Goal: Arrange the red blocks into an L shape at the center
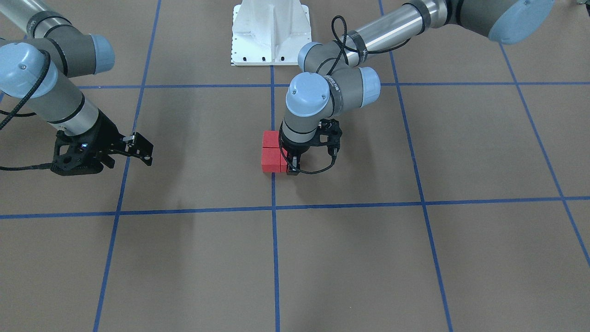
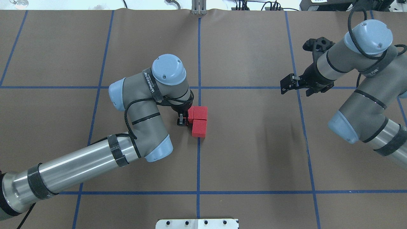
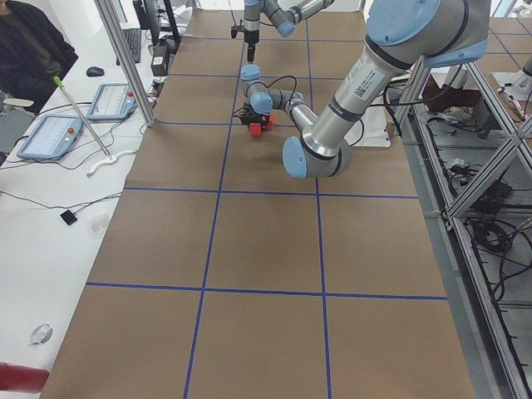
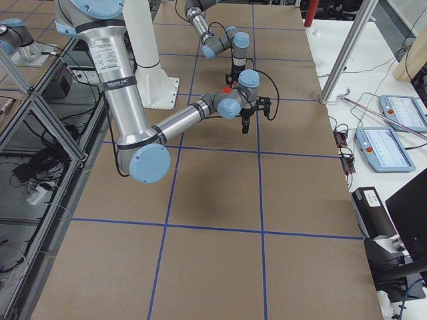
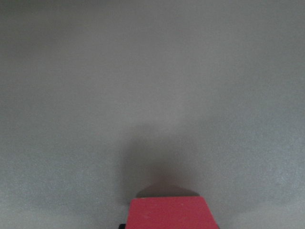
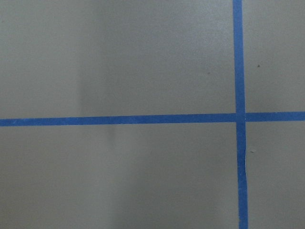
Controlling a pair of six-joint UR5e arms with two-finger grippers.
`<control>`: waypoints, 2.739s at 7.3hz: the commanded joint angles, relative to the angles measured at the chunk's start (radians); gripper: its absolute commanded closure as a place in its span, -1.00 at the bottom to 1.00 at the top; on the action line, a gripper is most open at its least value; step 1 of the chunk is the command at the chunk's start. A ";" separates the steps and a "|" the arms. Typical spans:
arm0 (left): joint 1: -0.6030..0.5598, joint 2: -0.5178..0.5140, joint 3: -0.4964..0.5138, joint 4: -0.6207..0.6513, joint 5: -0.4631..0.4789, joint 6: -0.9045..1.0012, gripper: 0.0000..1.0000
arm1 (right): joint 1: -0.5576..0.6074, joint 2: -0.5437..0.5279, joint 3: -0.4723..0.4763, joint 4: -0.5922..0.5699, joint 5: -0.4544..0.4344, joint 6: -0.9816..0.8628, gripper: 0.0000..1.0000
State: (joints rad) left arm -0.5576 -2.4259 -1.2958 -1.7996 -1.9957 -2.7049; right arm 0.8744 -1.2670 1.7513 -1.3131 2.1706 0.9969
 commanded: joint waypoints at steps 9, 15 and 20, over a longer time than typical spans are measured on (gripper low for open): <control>-0.054 0.343 -0.453 0.049 -0.078 0.219 -1.00 | 0.050 0.000 -0.001 -0.003 0.006 -0.015 -0.98; -0.372 0.954 -0.841 0.039 -0.109 1.204 -1.00 | 0.435 -0.086 -0.006 -0.215 0.147 -0.491 -0.98; -0.902 1.013 -0.592 0.055 -0.348 2.255 -1.00 | 0.640 -0.089 -0.009 -0.480 0.141 -0.918 -0.98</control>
State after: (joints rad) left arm -1.3414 -1.4165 -1.9691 -1.7474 -2.3375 -0.7253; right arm 1.4895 -1.3506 1.7440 -1.7492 2.3176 0.1610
